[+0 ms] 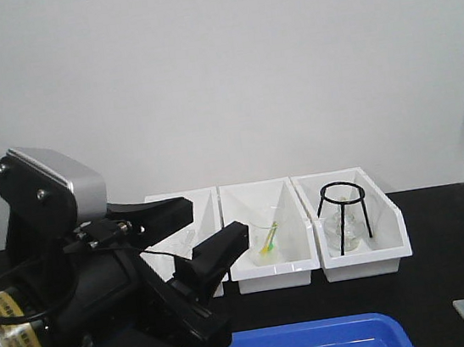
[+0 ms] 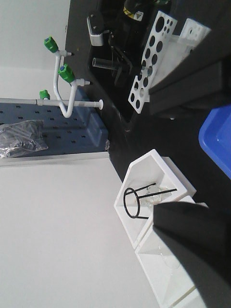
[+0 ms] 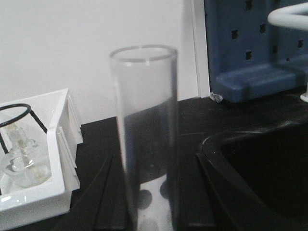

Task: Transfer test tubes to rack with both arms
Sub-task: 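Lower the test tube into a hole of the white rack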

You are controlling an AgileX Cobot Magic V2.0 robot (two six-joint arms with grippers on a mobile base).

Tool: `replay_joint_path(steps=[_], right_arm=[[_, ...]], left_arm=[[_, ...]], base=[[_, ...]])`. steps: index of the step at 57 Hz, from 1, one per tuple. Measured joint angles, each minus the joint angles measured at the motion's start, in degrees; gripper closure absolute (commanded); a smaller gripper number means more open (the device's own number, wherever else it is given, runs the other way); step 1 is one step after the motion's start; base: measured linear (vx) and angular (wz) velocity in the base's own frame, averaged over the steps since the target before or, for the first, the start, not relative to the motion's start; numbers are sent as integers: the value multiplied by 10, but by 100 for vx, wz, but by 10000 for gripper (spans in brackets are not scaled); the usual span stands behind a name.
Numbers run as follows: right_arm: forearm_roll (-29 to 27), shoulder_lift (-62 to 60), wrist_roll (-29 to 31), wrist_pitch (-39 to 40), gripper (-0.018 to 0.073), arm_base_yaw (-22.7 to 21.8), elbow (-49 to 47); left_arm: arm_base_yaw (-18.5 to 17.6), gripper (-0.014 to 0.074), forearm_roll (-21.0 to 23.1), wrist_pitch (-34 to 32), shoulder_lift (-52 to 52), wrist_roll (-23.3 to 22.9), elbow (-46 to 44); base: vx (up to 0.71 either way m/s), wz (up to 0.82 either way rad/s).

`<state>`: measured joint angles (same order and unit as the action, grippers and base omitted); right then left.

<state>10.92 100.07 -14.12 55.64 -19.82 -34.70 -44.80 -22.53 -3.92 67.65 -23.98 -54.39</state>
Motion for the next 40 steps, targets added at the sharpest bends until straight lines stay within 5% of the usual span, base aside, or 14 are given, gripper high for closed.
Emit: replay_joint_path(steps=[40], right_arm=[[12,64,3,15,563,0,-2]], left_arm=[[0,97,0,0,0,0,0]], base=[[0,0]])
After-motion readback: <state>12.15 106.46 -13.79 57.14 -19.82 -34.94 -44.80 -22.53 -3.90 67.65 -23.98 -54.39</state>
